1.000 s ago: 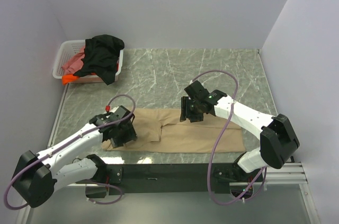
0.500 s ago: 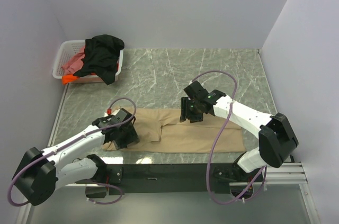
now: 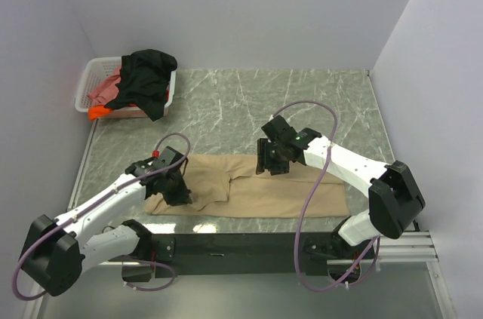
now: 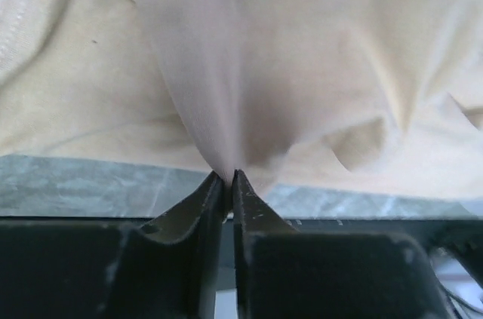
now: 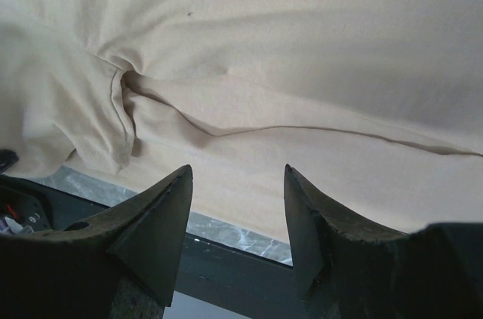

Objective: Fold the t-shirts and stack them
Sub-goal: Fold the tshirt

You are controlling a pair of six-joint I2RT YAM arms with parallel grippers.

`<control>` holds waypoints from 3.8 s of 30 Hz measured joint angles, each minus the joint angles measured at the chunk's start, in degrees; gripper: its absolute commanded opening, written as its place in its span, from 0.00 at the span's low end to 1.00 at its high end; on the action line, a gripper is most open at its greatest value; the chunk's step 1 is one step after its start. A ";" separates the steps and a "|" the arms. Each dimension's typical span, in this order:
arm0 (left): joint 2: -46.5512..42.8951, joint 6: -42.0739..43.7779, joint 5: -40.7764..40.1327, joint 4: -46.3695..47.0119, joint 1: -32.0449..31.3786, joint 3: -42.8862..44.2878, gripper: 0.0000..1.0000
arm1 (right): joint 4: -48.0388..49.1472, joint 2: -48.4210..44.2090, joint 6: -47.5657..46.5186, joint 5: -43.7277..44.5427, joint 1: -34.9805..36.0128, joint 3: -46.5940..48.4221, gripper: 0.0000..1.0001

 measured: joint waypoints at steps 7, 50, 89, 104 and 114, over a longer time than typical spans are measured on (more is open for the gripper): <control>-1.84 3.50 8.63 -1.92 7.13 0.26 0.21 | -0.09 0.00 0.00 0.22 0.22 0.00 0.59; 1.20 11.21 12.48 7.56 25.22 1.25 0.38 | 1.07 22.93 -2.40 -9.11 18.12 15.96 0.56; 22.99 15.08 14.27 30.32 20.79 1.81 0.30 | -11.67 23.02 -7.82 -5.42 18.10 21.57 0.26; 25.57 18.56 8.92 25.64 20.37 7.82 0.36 | -16.74 13.70 -8.79 -2.80 10.62 15.39 0.44; 19.39 18.47 3.02 15.02 20.09 16.31 0.40 | -11.98 12.50 -12.87 1.01 -6.80 11.98 0.44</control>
